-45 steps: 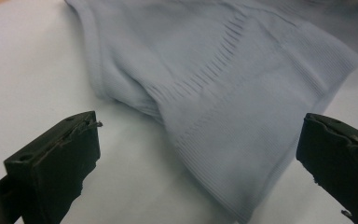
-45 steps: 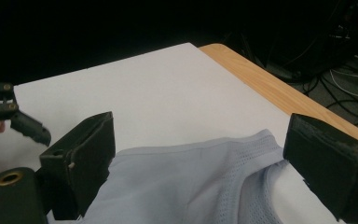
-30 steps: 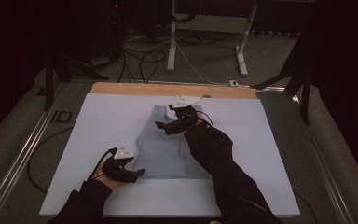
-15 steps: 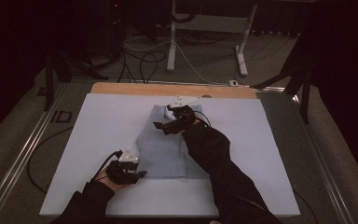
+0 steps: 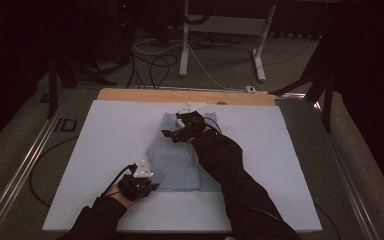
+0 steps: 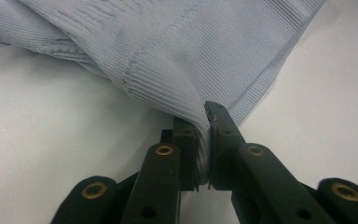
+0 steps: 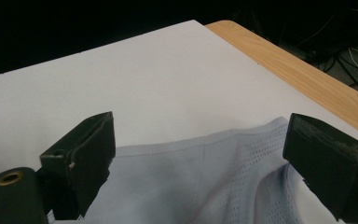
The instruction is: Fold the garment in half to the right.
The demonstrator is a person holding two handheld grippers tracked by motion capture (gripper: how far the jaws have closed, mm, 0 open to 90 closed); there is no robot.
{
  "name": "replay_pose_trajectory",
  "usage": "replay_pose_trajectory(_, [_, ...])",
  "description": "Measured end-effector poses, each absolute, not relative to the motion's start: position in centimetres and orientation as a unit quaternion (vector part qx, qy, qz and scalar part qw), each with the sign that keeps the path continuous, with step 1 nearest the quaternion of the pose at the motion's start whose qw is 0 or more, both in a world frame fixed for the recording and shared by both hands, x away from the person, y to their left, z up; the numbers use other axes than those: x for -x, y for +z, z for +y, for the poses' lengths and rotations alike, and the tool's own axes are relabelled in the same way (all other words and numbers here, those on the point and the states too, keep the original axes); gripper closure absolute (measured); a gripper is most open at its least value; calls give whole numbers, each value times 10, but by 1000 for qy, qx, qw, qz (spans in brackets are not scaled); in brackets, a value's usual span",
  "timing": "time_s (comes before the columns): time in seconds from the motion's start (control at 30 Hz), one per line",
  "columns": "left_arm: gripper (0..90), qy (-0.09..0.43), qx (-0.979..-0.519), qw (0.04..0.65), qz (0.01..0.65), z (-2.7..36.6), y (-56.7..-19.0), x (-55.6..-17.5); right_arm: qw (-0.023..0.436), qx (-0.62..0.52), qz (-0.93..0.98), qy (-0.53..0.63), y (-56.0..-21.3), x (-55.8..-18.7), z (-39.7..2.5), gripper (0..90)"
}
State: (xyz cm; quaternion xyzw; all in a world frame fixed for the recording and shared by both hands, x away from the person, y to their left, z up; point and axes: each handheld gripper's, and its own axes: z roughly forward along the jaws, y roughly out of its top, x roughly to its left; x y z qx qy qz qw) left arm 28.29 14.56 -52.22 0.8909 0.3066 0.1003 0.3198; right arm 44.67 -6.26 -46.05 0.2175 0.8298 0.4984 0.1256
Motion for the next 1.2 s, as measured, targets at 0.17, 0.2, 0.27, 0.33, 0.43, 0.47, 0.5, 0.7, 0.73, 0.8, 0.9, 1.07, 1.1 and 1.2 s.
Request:
replay_pose_trajectory(0.17, [867, 100, -887, 330, 307, 147, -517, -282, 125, -218, 832, 494, -462, -454, -59, 132])
replay_pose_trajectory(0.2, [868, 100, -884, 335, 310, 148, -516, -283, 126, -220, 834, 491, -462, -455, -58, 132])
replay_pose_trajectory(0.27, [869, 101, -884, 337, 309, 149, -514, -283, 120, -225, 833, 491, -463, -459, -55, 131])
replay_pose_trajectory(0.33, [869, 103, -884, 337, 306, 149, -514, -282, 122, -222, 837, 485, -463, -463, -52, 131])
replay_pose_trajectory(0.43, [869, 103, -884, 339, 305, 149, -515, -282, 122, -222, 841, 479, -464, -469, -46, 131])
replay_pose_trajectory(0.47, [869, 103, -884, 339, 306, 149, -514, -282, 122, -222, 842, 475, -465, -471, -43, 131])
replay_pose_trajectory(0.5, [869, 103, -884, 339, 306, 149, -514, -282, 121, -224, 843, 473, -465, -473, -41, 131])
replay_pose_trajectory(0.7, [868, 105, -881, 352, 300, 151, -513, -282, 125, -229, 849, 460, -465, -488, -30, 130])
replay_pose_trajectory(0.73, [868, 104, -880, 354, 300, 152, -513, -282, 125, -228, 849, 460, -465, -491, -29, 131])
replay_pose_trajectory(0.8, [868, 108, -880, 355, 297, 152, -513, -282, 126, -232, 849, 456, -465, -496, -27, 133])
replay_pose_trajectory(0.9, [868, 111, -879, 357, 297, 153, -512, -282, 130, -243, 851, 447, -465, -504, -22, 134])
replay_pose_trajectory(1.07, [868, 110, -877, 359, 299, 154, -512, -282, 132, -267, 849, 436, -471, -519, -19, 128])
replay_pose_trajectory(1.1, [868, 109, -876, 360, 301, 154, -512, -282, 134, -271, 849, 434, -473, -520, -18, 117])
replay_pose_trajectory(1.2, [868, 111, -874, 363, 302, 153, -512, -282, 130, -278, 846, 435, -477, -526, -16, 106])
